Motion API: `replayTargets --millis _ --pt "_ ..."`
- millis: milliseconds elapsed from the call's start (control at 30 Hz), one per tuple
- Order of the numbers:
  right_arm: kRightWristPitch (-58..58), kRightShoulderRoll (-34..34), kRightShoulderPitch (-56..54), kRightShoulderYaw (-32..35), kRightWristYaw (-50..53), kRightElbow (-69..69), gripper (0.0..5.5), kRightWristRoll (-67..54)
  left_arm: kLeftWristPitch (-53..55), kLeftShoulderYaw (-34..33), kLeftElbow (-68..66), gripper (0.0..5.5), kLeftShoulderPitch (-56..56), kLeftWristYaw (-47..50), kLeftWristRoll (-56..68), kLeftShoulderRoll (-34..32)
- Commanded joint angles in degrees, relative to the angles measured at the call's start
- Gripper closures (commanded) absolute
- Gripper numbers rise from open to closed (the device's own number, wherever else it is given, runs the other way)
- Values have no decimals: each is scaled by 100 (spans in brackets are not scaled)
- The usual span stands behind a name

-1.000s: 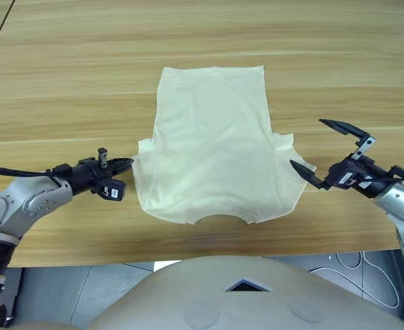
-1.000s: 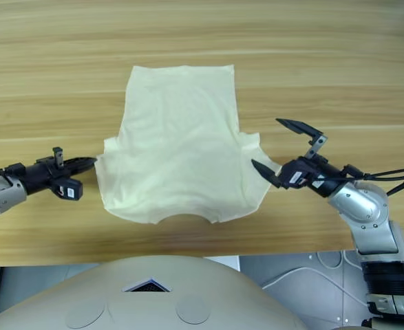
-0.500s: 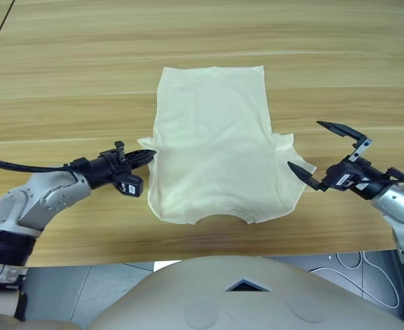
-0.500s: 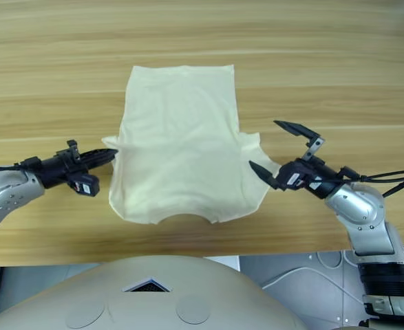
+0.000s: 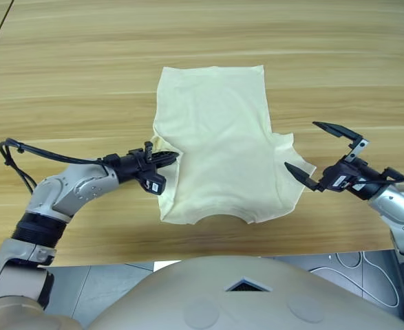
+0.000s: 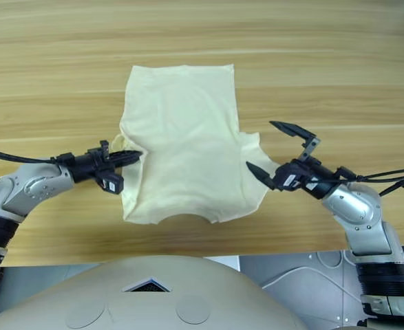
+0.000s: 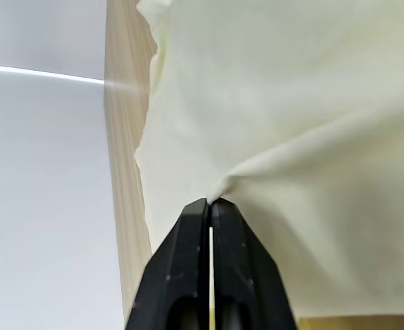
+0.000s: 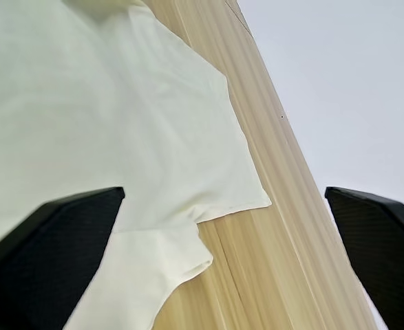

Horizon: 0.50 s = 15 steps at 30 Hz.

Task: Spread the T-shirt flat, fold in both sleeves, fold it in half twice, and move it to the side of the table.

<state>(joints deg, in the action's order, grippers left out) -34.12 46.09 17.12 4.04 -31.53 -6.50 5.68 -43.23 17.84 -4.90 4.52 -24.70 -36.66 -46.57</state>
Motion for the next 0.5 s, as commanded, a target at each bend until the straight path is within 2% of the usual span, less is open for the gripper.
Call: replayTargets --millis 33,500 --pt "12 1 14 31 -58 -67 10 -3 66 150 -142 549 118 -225 30 -9" --pt "55 17 -4 72 -70 -49 10 -68 -41 316 7 342 95 -470 707 233"
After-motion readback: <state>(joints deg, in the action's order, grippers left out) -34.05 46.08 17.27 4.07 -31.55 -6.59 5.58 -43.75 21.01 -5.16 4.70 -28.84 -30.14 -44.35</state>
